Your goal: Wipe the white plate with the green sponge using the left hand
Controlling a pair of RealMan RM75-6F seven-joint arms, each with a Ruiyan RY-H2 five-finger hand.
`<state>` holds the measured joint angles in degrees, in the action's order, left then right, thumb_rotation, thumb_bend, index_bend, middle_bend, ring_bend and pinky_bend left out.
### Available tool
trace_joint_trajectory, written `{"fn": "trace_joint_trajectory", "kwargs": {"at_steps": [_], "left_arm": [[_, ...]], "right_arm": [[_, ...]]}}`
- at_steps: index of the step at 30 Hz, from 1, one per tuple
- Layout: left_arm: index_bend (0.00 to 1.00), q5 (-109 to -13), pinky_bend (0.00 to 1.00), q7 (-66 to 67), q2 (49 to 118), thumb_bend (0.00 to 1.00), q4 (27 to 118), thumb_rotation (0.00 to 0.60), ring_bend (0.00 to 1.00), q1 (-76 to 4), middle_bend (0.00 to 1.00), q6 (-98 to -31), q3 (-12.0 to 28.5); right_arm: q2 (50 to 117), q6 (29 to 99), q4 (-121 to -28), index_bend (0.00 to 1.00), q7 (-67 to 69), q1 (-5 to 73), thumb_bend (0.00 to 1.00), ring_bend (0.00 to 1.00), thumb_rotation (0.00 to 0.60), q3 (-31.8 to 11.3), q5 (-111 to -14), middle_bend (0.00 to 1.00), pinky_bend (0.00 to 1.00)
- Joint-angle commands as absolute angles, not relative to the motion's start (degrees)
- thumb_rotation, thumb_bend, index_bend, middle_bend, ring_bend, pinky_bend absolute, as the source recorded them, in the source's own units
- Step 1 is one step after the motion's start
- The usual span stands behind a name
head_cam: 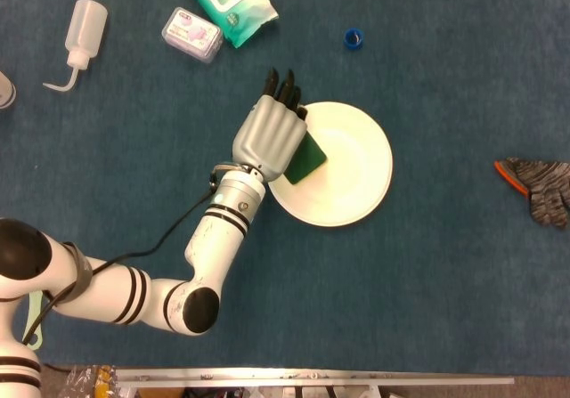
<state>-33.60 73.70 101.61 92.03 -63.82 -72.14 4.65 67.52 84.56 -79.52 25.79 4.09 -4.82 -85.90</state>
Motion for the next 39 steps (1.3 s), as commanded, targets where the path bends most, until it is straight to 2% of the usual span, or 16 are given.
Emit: {"fn": "trace_joint_trajectory", "kwargs": {"at_steps": [1,11,16,20,39], "left_arm": [[0.55,-35.56,0.07,71.66,101.92,0.33,91.25,0.600,0.01,-63.43,0.16,-70.84,4.51],[0.55,-43.74,0.07,63.46,101.11,0.33,89.36,0.600,0.01,-61.51,0.17,-67.73,3.89],[0.56,-40.68,0.07,67.64,101.50,0.33,89.31,0.600,0.01,-61.29,0.17,-69.20,4.08],[0.57,-34.69,0.07,74.50,102.36,0.33,89.91,0.600,0.01,-62.07,0.16,-70.95,4.65],[0.57,-30.93,0.07,79.50,106.19,0.33,86.31,0.600,0.01,-63.22,0.16,-71.82,6.02]], "right_arm": [[67.51,84.54,-79.52,0.39,25.75,4.08,0.39,0.24,0.600,-4.85,-85.80,0.39,0.45],[67.62,84.36,-79.37,0.39,25.81,4.14,0.39,0.24,0.600,-4.85,-85.62,0.39,0.45],[67.60,84.54,-79.46,0.39,25.78,4.09,0.39,0.24,0.600,-4.82,-85.72,0.39,0.45],[67.53,84.60,-79.60,0.39,25.66,4.05,0.39,0.24,0.600,-4.81,-85.73,0.39,0.45],[67.31,84.49,-79.17,0.39,26.15,3.94,0.39,0.24,0.600,-5.00,-85.17,0.39,0.45]]}}
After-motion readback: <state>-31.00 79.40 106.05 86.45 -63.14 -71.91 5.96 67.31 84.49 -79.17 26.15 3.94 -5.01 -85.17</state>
